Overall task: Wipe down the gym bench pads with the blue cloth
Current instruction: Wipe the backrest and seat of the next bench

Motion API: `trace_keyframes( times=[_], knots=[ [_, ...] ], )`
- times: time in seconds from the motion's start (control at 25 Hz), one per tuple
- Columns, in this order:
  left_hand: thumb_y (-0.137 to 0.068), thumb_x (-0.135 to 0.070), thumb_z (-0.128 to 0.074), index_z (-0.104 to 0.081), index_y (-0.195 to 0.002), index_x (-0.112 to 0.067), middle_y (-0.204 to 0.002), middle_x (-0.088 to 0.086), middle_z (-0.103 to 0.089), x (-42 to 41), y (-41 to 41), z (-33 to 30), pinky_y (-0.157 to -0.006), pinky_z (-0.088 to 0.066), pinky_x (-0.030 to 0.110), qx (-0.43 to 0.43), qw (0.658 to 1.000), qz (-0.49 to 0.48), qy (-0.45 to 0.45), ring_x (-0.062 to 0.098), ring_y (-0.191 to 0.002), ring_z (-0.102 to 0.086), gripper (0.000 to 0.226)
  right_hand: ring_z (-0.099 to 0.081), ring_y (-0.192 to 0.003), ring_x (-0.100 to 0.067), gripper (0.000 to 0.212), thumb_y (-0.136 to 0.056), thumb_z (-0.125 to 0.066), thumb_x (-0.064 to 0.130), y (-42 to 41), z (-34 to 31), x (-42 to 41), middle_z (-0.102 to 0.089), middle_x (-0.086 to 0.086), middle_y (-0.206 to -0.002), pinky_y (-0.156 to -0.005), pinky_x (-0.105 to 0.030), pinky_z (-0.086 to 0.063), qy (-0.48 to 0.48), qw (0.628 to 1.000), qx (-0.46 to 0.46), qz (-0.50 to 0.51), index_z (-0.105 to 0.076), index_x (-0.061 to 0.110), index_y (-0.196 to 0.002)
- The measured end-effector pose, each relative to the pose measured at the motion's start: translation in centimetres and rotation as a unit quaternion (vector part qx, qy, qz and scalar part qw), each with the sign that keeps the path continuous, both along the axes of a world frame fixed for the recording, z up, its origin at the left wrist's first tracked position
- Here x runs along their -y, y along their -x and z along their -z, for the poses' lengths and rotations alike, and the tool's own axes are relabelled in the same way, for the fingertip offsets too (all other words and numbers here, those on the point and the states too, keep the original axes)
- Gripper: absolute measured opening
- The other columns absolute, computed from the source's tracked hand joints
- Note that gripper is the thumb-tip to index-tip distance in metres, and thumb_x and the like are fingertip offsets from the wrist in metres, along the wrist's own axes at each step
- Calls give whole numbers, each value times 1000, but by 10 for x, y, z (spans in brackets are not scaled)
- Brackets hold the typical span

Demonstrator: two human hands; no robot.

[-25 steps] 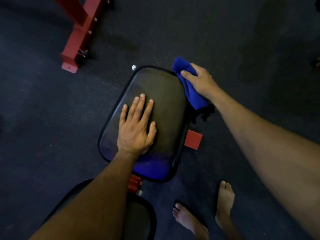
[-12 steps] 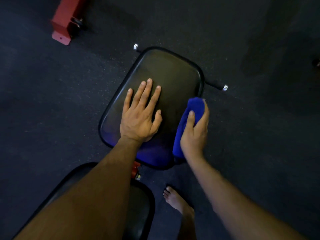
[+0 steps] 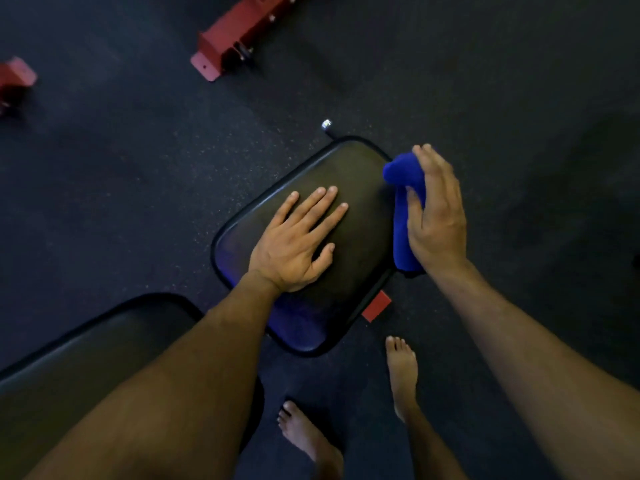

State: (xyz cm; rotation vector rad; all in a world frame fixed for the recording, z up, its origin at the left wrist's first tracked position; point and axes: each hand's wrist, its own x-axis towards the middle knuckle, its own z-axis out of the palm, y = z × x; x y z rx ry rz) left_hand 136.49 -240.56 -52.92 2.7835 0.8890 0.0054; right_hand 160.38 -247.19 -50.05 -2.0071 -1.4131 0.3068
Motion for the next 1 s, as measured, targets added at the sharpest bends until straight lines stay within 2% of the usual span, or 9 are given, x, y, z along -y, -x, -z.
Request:
trace_keyframes(
  times=[0.08, 0.2, 0.28, 0.4, 0.52, 0.6, 0.76, 0.88, 1.0],
  knots=[
    [-104, -47, -34, -24, -162, -20, -170, 7, -18, 2, -2, -6, -129, -8, 46, 4, 1000, -15, 13, 22, -158, -14, 65, -34, -143, -26, 52, -98, -51, 13, 2, -17, 0, -28, -14, -158, -116, -27, -30, -3, 998, 32, -59, -40, 13, -149],
    [-106, -47, -34, -27, -161, -14, -169, 9, -20, 28, 27, -17, -128, -9, 47, 37, 990, -136, 7, 21, -157, -16, 65, -27, -146, -33, 57, -100, -48, 36, -6, -7, -13, -13, -17, -163, -115, -48, -34, 82, 981, 135, -110, -32, 22, -154],
    [-107, -52, -26, -20, -163, -13, -171, 6, -10, 61, 60, -19, -129, -1, 45, 4, 972, -233, 20, 19, -158, -6, 68, -33, -143, -36, 61, -98, -41, 49, -10, 11, -25, -24, -17, -160, -111, -56, -35, 135, 969, 172, -116, -32, 25, -153],
    [-104, -59, -7, -3, -163, -14, -171, 4, 6, 100, 84, -17, -128, 8, 41, -62, 942, -315, 97, 14, -157, 12, 75, -40, -137, -36, 61, -95, -35, 50, -4, 21, -39, -39, -15, -154, -108, -53, -39, 151, 969, 165, -105, -40, 23, -150],
    [-103, -57, -3, 1, -161, -14, -171, 4, 8, 99, 85, -20, -126, 13, 37, -57, 940, -322, 99, 15, -157, 11, 72, -43, -135, -36, 59, -95, -34, 47, 16, 19, -63, -43, -14, -151, -104, -53, -42, 133, 964, 210, -96, -45, 19, -146],
    [-105, -54, -7, -4, -162, -11, -171, 6, 3, 100, 96, -26, -128, 8, 39, -57, 947, -310, 63, 19, -158, 5, 71, -41, -138, -35, 55, -95, -39, 42, 50, 21, -69, -44, -13, -152, -105, -51, -38, 121, 953, 251, -115, -47, 19, -144],
    [-106, -50, -12, -11, -162, -8, -171, 10, -4, 108, 116, -38, -128, 2, 43, -76, 944, -315, 60, 22, -158, -1, 70, -27, -148, -29, 57, -94, -46, 38, 104, 15, 1, -32, -6, -160, -116, -51, -23, 102, 912, 285, -278, -42, 25, -149],
    [-103, -55, -1, 0, -162, -12, -170, 6, 10, 108, 112, -37, -127, 5, 39, -97, 949, -277, 117, 18, -157, 10, 73, -20, -151, -28, 57, -98, -45, 44, 66, 6, 43, -25, 0, -163, -118, -53, -19, 100, 884, 293, -351, -36, 30, -153],
    [-99, -56, 8, 17, -159, -14, -166, 6, 27, 110, 111, -32, -125, 10, 37, -125, 955, -230, 142, 17, -154, 23, 74, -20, -150, -31, 60, -95, -44, 53, 21, 5, 23, -25, 4, -163, -116, -57, -21, 139, 887, 330, -293, -34, 37, -152]
  ],
)
